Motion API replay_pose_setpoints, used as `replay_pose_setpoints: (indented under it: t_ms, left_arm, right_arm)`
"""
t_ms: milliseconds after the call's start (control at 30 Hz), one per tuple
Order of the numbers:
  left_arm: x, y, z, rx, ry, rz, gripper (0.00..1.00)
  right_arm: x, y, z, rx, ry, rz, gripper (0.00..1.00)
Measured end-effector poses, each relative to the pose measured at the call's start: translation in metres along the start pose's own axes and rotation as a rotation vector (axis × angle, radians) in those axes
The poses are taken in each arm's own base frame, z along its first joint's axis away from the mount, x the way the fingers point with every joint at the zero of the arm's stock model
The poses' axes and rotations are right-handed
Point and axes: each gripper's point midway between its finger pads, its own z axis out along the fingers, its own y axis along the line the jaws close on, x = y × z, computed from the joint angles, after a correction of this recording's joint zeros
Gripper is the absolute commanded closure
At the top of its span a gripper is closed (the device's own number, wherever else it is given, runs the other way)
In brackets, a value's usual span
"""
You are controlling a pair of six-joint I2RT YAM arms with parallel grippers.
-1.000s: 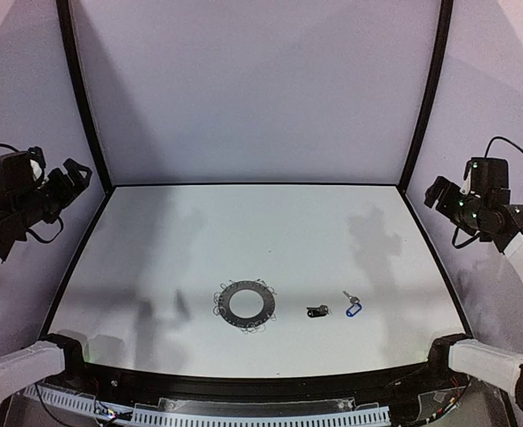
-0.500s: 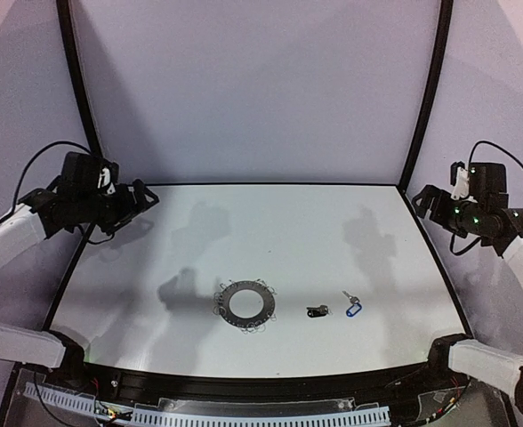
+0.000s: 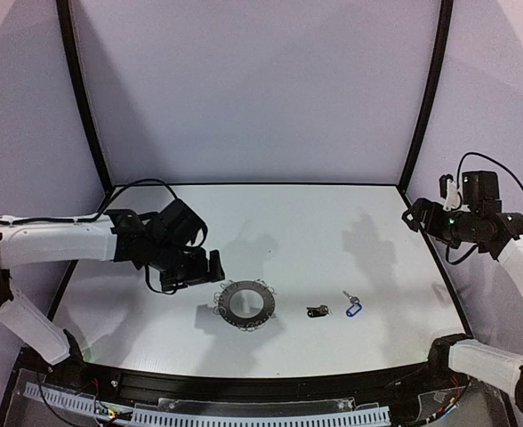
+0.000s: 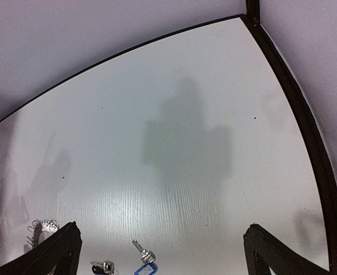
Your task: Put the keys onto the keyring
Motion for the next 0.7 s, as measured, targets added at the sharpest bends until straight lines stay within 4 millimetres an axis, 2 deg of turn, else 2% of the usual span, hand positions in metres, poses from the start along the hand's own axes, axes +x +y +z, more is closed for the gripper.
replay_pose_setpoints:
  t_ms: [100,133,167,233,267,333,500,567,600,700]
  left_arm:
    - [0.03,-0.011,0.021,-0.033,0.07,-0.003,0.0]
    - [0.032,-0.012,0.023,-0.035,0.076,-0.004,0.03]
    - [0.04,-0.014,0.028,-0.044,0.091,-0.013,0.1]
    - [0.061,-0.021,0.042,-0.057,0.133,-0.035,0.15]
    - [0.066,-0.023,0.045,-0.057,0.14,-0.034,0.22]
    - [0.079,-0.031,0.053,-0.046,0.163,-0.047,0.29]
    - [0.113,-0.049,0.073,-0.023,0.24,-0.074,0.37]
    - [0.118,-0.053,0.076,-0.015,0.254,-0.078,0.43]
    - [0.121,-0.055,0.077,-0.007,0.26,-0.086,0.5]
    - [0.123,-0.059,0.079,0.005,0.269,-0.114,0.58]
  right_arm:
    - [0.002,0.0,-0.005,-0.007,-0.021,-0.002,0.01]
    - [0.001,0.0,-0.005,-0.008,-0.024,-0.002,0.01]
    - [0.001,0.0,-0.006,-0.01,-0.035,-0.002,0.01]
    - [0.0,0.0,-0.009,-0.014,-0.055,-0.001,0.01]
    - [-0.001,0.0,-0.01,-0.014,-0.06,-0.001,0.01]
    - [-0.001,0.0,-0.011,-0.017,-0.074,0.004,0.01]
    - [-0.003,-0.001,-0.016,-0.015,-0.107,0.013,0.01]
    - [-0.004,-0.002,-0.018,-0.013,-0.123,0.014,0.01]
    - [-0.004,-0.002,-0.02,-0.012,-0.132,0.014,0.01]
    - [-0.005,-0.004,-0.026,-0.007,-0.157,0.014,0.01]
